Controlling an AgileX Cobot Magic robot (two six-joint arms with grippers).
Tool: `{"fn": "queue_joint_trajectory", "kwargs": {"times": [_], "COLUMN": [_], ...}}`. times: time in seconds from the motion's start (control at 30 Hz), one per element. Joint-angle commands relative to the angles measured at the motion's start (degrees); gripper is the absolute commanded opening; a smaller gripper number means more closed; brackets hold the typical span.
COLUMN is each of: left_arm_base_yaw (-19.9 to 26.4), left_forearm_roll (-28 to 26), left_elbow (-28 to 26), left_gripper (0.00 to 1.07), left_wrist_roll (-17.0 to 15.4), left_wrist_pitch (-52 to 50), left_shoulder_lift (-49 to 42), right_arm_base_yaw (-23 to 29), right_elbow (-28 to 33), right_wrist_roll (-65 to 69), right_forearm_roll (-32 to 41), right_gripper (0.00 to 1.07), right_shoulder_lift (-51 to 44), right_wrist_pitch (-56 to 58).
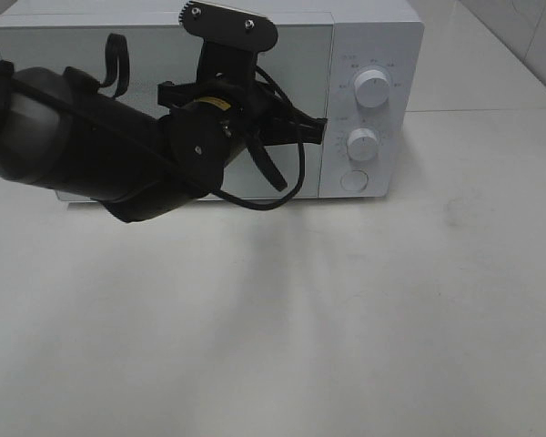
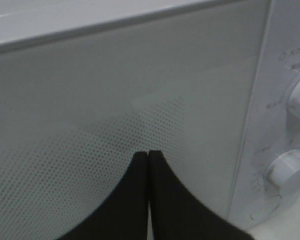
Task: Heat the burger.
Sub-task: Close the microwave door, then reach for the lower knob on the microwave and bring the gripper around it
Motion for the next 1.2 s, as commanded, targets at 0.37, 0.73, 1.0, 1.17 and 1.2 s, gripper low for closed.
{"fn": "queue_joint_trajectory", "kwargs": {"times": [0.37,0.73,1.0,1.17,1.2], "left_arm_base_yaw": [-0.23,14.61,27.22,32.95,36.27], "left_forearm_roll": [-1.78,-0.34,7.85,12.26,13.87], "left_elbow": [13.18,13.24,13.24,13.24,13.24], "left_gripper": [0.00,0.75,1.00,1.00,1.00], "left_wrist_roll": [0.23,-4.30,-5.39,-5.67,-7.16], "left_wrist_pitch": [23.72,61.65,88.52,99.29,103.42], "left_shoulder_lift": [-11.00,-17.02,-21.83,-24.92,-26.59], "right_arm_base_yaw": [0.17,0.17,0.17,0.17,0.17], "right_elbow": [-0.06,-0.06,-0.06,-0.06,-0.06], "right_wrist_roll": [-0.69,-0.69,-0.69,-0.69,-0.69], "right_forearm_roll": [0.06,0.06,0.06,0.06,0.06], "right_gripper": [0.76,0.76,0.76,0.76,0.76], "right_shoulder_lift": [-1.60,-1.60,-1.60,-1.60,-1.60], "right_wrist_pitch": [-0.40,-0.40,-0.40,-0.40,-0.40]}}
